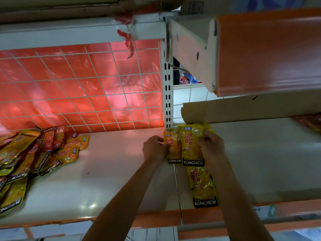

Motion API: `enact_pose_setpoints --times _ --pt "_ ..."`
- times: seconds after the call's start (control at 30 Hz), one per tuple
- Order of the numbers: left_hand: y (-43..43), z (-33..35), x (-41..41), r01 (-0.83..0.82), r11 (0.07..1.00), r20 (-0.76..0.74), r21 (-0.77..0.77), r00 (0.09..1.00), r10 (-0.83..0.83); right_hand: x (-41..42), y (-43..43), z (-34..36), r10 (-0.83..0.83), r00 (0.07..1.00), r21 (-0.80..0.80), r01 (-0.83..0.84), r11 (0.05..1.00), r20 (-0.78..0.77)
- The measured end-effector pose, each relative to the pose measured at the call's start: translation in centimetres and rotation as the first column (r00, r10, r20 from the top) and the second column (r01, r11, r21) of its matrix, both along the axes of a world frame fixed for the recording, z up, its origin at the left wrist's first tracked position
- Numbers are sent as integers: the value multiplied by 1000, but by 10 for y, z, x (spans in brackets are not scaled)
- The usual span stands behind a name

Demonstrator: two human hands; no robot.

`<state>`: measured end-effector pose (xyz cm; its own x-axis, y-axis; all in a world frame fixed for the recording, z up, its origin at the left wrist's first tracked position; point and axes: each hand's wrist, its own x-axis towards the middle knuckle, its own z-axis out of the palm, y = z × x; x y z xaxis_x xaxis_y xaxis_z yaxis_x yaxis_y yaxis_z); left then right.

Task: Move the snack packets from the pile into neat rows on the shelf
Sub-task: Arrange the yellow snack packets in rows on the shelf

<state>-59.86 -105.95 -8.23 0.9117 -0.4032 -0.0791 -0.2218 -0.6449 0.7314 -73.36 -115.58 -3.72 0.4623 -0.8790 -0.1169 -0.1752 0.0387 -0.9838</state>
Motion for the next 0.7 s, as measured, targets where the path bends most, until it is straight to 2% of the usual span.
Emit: enact_pose_setpoints --times 0.1,0.17,0.2,0.3,0.43,0.5,0.6,0.7 --pt "3 6 -7 7 999 148 42 989 -14 3 4 1 33 999 -46 -34 998 -18" --pt "4 11 -12 29 998 227 -61 974 -14 5 6 3 49 998 -77 -51 996 -25" --pt "5 14 -15 57 987 188 -148 982 -28 6 8 4 58 998 -88 -60 994 -26" --pt "7 19 -25 99 909 -102 -404 983 -152 10 14 5 108 994 -135 -112 985 -36" --pt "17 17 -29 109 853 -171 -510 959 -225 12 21 2 173 960 -343 -243 907 -222" --pt "24 16 -25 53 854 -199 -517 963 -180 10 21 0 137 936 -445 -279 851 -324" --pt "36 12 -21 16 904 -206 -427 972 -114 7 22 -4 68 924 -586 -294 755 -376" --pt "40 10 -25 14 935 -214 -354 972 -96 6 22 -11 52 906 -599 -320 734 -421"
